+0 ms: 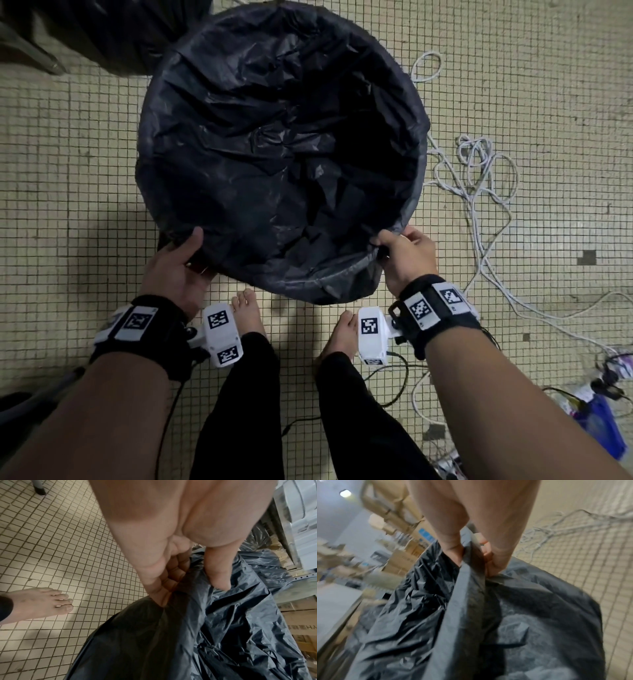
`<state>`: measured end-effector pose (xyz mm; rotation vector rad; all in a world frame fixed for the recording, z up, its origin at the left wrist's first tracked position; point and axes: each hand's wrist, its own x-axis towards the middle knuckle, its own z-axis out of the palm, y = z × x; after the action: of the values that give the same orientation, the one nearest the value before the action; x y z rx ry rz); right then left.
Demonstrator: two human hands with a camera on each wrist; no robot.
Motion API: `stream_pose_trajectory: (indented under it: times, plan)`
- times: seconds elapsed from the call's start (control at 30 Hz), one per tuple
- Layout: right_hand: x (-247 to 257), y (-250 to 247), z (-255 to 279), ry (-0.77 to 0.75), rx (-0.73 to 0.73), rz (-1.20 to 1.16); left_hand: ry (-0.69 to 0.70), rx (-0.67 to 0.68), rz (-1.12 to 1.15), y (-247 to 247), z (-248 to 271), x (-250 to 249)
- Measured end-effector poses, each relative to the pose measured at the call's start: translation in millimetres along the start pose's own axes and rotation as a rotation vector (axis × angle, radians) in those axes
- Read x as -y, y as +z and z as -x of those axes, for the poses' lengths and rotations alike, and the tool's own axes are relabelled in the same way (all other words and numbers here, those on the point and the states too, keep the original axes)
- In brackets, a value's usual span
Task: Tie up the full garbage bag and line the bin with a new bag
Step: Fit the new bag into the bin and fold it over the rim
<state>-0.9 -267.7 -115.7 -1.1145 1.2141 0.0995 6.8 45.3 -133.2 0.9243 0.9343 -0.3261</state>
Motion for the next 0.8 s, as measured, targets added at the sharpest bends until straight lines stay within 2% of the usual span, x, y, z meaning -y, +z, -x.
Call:
stream_pose_trajectory:
  times: [0.1,0.17,0.3,0.37,0.43,0.47,0.6,0.7,0.8]
  plan:
    - [2,-9,0,0.116,0.195,-0.094,0.011,-0.011,-0.014,2,2,-4]
    - [2,-15,1,0.194,0.319,-0.049,0.017,-0.011,-0.037,1,2,-8]
    - [1,-26,5,0.242,0.368,0.065,0.007,0.001,-0.085,0,0,-18]
    - [6,-32,7,0.21,0.37,0.271,0.0,0.008,-0.1,1,-2,-23]
    - [16,-34,5,0.167,0.316,0.474,-0.002,0.014,-0.121,0,-4,-27]
    - [22,-34,1,0.131,0.263,0.492,-0.002,0.018,-0.129,-1,-6,-29]
    - [37,-21,-18,-0.026,0.029,0.308,-0.01,0.028,-0.16,-9,-13,-34]
    - [31,-12,-22,-0.074,-0.045,0.38,-0.004,0.042,-0.253,-10,-14,-36]
    - [22,-11,-23,-0.004,-0.036,0.279,0.004,0.056,-0.244,-14,-16,-37]
